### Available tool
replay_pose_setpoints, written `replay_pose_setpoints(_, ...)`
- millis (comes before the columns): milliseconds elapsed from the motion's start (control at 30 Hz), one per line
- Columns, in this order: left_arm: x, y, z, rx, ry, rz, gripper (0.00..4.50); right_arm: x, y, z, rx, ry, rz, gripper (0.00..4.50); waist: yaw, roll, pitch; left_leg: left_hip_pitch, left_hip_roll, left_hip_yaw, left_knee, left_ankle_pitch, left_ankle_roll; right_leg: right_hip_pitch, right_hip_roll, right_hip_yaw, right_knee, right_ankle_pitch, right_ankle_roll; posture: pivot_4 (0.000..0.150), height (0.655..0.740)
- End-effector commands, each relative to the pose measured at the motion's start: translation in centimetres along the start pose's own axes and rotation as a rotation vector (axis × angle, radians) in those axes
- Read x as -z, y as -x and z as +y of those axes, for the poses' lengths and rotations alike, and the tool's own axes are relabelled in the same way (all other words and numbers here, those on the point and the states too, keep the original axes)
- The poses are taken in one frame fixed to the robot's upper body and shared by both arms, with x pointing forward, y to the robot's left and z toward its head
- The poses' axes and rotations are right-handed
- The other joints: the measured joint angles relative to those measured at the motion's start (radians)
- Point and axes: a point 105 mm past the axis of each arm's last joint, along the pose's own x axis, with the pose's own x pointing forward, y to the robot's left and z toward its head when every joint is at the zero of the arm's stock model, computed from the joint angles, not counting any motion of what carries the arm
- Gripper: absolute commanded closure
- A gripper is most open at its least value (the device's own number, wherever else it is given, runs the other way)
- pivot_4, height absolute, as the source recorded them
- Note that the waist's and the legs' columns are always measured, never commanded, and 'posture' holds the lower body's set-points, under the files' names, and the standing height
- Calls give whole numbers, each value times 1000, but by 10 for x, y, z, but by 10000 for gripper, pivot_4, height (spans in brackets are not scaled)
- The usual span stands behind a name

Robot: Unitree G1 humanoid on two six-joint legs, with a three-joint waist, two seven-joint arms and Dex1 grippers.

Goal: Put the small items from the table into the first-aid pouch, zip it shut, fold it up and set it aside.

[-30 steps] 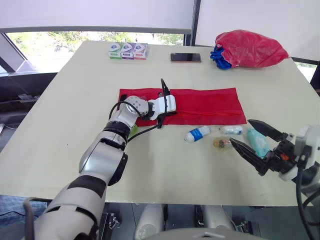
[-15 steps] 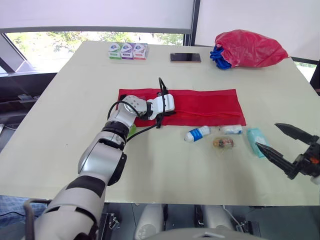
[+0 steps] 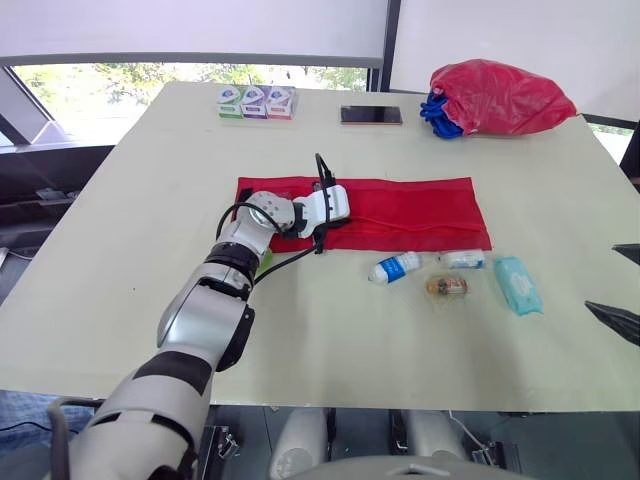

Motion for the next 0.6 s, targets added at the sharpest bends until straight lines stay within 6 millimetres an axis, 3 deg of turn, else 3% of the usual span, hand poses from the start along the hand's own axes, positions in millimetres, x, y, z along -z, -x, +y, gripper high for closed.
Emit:
replay_pose_setpoints(33, -12, 0, 8, -27, -12, -40, 44578, -6, -6, 2, -63, 29, 10, 0, 0, 0, 0, 0, 0, 0, 0, 0, 0, 0, 0, 0, 0, 0, 0, 1500, 7400)
replay_pose_setpoints(233, -10, -4, 1, -16, -4, -45, 44578, 3, -47, -8, -170, 100, 87, 0, -4, 0, 1, 1, 0, 3, 0, 0, 0, 0, -1, 2, 0, 1, 1, 1500, 7400)
replay_pose_setpoints(600, -12, -6, 0, -14, -2, -49, 44578, 12, -152, -1, -518, 314, 156, 0, 1, 0, 1, -1, -1, 1, 1, 0, 0, -1, 0, 0, 0, 1, 1, 1500, 7400)
